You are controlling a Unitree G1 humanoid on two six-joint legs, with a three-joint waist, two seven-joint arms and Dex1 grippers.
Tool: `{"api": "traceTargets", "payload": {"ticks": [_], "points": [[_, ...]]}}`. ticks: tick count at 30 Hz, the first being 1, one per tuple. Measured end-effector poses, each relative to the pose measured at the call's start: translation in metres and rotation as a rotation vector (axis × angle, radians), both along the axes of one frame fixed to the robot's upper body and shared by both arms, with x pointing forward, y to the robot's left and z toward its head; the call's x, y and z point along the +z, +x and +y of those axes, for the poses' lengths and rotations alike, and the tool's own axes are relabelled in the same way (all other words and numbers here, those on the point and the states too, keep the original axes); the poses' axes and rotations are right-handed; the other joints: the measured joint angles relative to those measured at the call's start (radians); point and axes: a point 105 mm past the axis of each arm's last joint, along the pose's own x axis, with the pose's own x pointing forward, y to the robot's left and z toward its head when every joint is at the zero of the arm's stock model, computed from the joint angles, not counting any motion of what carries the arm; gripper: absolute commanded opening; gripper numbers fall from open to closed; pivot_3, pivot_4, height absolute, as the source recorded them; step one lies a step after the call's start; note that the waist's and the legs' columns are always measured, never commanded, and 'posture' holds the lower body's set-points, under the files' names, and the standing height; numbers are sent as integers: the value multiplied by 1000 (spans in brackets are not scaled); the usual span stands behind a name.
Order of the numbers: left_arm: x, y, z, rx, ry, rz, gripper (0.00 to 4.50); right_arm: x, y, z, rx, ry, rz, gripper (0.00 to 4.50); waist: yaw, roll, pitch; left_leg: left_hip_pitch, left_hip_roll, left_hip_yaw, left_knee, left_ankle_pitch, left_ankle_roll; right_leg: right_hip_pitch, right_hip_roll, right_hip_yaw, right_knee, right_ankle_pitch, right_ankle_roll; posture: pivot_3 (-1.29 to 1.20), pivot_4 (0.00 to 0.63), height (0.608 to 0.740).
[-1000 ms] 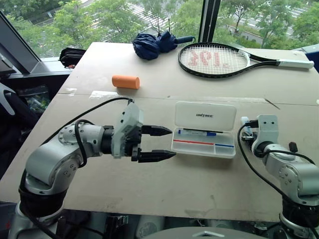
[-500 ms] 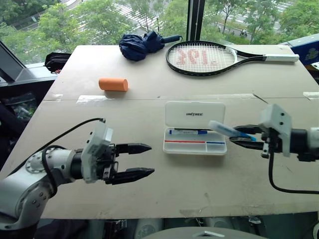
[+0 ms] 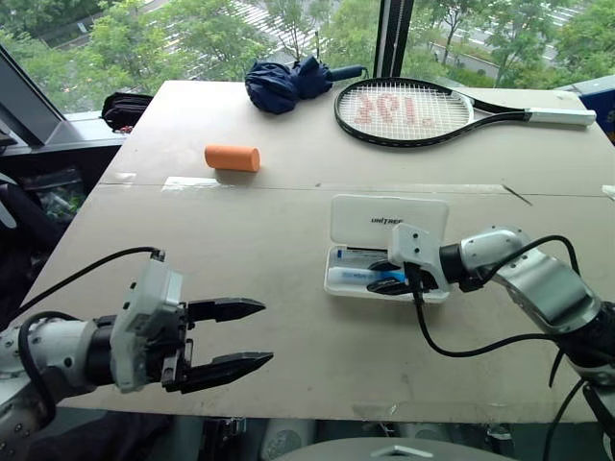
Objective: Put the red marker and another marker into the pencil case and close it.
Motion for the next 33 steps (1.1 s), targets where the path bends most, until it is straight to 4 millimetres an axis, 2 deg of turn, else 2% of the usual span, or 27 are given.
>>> {"api": "traceTargets", "payload": {"ticks": [2, 4, 5, 6, 7, 9, 11, 14, 17, 18, 19, 20, 22, 23, 26, 30, 33], "points": [[0, 2, 3, 6, 5, -9, 3473, -3, 2, -1, -8, -10, 7, 694, 0, 0, 0, 0, 0, 0, 0, 0, 0, 0, 0, 0, 0, 0, 0, 0, 150, 732], [-1, 4, 6, 13, 9, -19, 3473, -6, 2, -2, -7, -24, 15, 1712, -1, 0, 0, 0, 0, 0, 0, 0, 0, 0, 0, 0, 0, 0, 0, 0, 150, 732], [-1, 5, 7, 13, 13, -21, 3473, -7, 2, -2, -6, -27, 15, 2002, -1, 0, 0, 0, 0, 0, 0, 0, 0, 0, 0, 0, 0, 0, 0, 0, 150, 732], [-1, 6, 8, 5, 12, -28, 3473, -7, 3, -3, -5, -33, 8, 2532, -2, 0, 0, 0, 0, 0, 0, 0, 0, 0, 0, 0, 0, 0, 0, 0, 150, 732], [-1, 7, 8, 6, 14, -33, 3473, -7, 3, -3, -5, -35, 6, 2722, -2, 0, 0, 0, 0, 0, 0, 0, 0, 0, -1, 0, 0, 0, 0, 0, 150, 732], [-1, 7, 9, 4, 15, -39, 3473, -7, 3, -4, -5, -36, 2, 2722, -3, 0, 0, 0, 0, 0, 0, 0, 0, 0, -1, 0, 0, 0, 0, 0, 150, 732], [-3, 6, 6, -24, 6, -31, 3473, -5, -6, -16, -36, -11, 19, 2722, 5, 1, 0, -1, -1, -1, -1, 0, 0, 0, -2, -1, 0, 0, 0, 0, 150, 732], [-2, 7, 1, -68, -5, -43, 3473, 12, -20, -35, -120, 87, 55, 2722, 13, 1, 1, -2, -2, -1, -1, 0, 0, 0, -3, -1, -1, 0, 1, 0, 150, 732], [-2, 8, -4, -102, -14, -49, 3473, 28, -26, -58, -246, 161, 75, 2722, 17, 0, 1, -1, -1, -1, -1, 0, 0, 0, -3, 0, -1, 0, 0, 0, 150, 732], [-2, 10, -8, -126, -18, -50, 3473, 32, -27, -76, -356, 186, 83, 2722, 21, 1, 1, -1, -1, 0, -1, 0, 0, 0, -3, 0, -1, 0, 0, 0, 150, 732], [-1, 11, -14, -157, -27, -57, 3473, 31, -26, -105, -535, 187, 65, 2722, 25, 0, 0, -1, -2, -2, 0, 0, 0, 1, -3, -1, -1, 0, 0, 0, 150, 732], [-1, 11, -16, -169, -34, -58, 3473, 29, -24, -121, -631, 175, 50, 2722, 29, 0, 0, -1, -3, -2, 0, 0, 0, 2, -3, -1, -1, 0, 0, 0, 150, 732], [1, 14, -25, -212, -50, -70, 3473, 25, -23, -170, -913, 115, -27, 2722, 27, 1, 0, -1, -3, 0, 0, 0, 0, 1, -3, 0, -1, 0, -1, 0, 150, 732], [2, 16, -30, -227, -55, -79, 3473, 24, -24, -186, -1019, 89, -56, 2722, 24, 1, 0, -1, -3, 1, -1, 0, 0, 1, -3, 1, -1, 0, 0, 0, 150, 732], [4, 20, -39, -264, -76, -91, 3473, 17, -23, -216, -1256, 53, -99, 2722, 3, 1, 0, 1, -1, 3, -1, 0, 0, 0, 1, 3, 0, 0, 1, 0, 150, 732], [4, 25, -45, -286, -96, -92, 3473, 0, -19, -242, -1507, 71, -84, 2722, -6, 1, 0, 1, -1, 3, -1, 0, 0, 0, 4, 4, 0, 1, 1, 0, 150, 732], [5, 26, -47, -295, -101, -96, 3473, -14, -15, -248, -1613, 107, -34, 2722, -5, 1, 0, 0, -1, 3, -1, 0, 0, 0, 4, 4, 0, 1, 1, 0, 150, 732]]}}
